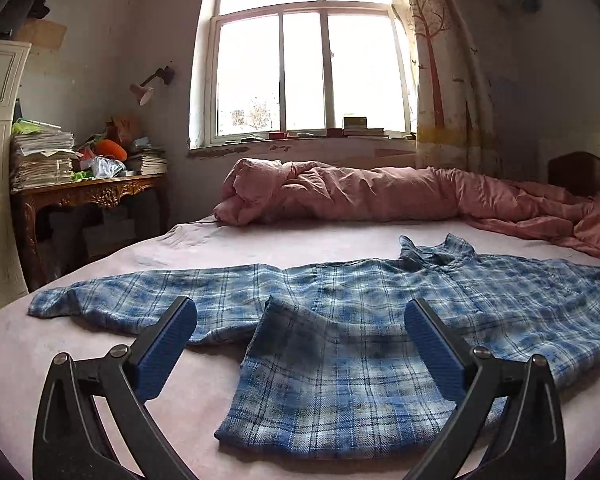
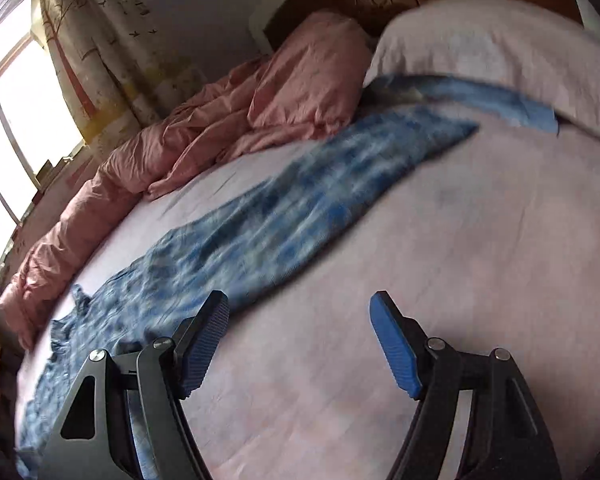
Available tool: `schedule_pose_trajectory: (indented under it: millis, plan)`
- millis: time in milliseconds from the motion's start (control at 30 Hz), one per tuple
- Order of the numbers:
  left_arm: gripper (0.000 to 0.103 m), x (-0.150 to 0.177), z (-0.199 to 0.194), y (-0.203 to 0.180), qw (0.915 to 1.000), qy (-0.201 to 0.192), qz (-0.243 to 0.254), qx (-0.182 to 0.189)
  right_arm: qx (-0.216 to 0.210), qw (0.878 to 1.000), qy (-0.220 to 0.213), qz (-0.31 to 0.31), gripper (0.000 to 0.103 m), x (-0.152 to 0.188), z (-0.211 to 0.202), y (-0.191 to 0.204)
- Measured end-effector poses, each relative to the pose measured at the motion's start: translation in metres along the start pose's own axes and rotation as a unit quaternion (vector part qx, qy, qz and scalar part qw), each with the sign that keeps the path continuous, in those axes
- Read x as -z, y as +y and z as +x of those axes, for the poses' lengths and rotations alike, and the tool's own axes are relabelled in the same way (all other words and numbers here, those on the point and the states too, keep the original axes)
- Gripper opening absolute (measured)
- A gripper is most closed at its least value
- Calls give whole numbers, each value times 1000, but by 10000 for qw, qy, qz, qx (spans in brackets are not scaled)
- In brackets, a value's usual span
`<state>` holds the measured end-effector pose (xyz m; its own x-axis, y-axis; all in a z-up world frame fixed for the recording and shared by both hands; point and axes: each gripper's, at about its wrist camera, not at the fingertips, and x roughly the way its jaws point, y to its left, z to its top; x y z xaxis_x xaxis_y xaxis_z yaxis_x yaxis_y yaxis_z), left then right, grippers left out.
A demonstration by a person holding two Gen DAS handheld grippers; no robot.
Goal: Fold large clothes
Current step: 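Reach the right tool to the sleeve cuff by the pillow and grasp it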
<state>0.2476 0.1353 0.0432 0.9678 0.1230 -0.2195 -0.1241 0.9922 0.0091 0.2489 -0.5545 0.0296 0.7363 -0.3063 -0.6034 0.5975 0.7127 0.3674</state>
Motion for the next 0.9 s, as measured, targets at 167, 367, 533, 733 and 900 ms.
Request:
schedule_pose_trajectory:
  millis: [167,367,533,733,900]
  plan:
    - [103,2,-1,-4,9999,-16,97,-77,-230,9996,147,36,75,-52,21,-42]
    - [103,3,1,-12,9995,40,299,-112,-309,9980,516,196,75,-88,71,-111]
    - [103,3,1,-14,9992,30,384,-129,-780,9912,354,1005,67,-100,99,-147]
    - [103,4,1,-13,9992,39,365,-136,-579,9946,249,821,67,-122,128,-137]
    - [103,7,17,-8,9988,403,237,124,-121,9975,219,659,58,-132,141,-127]
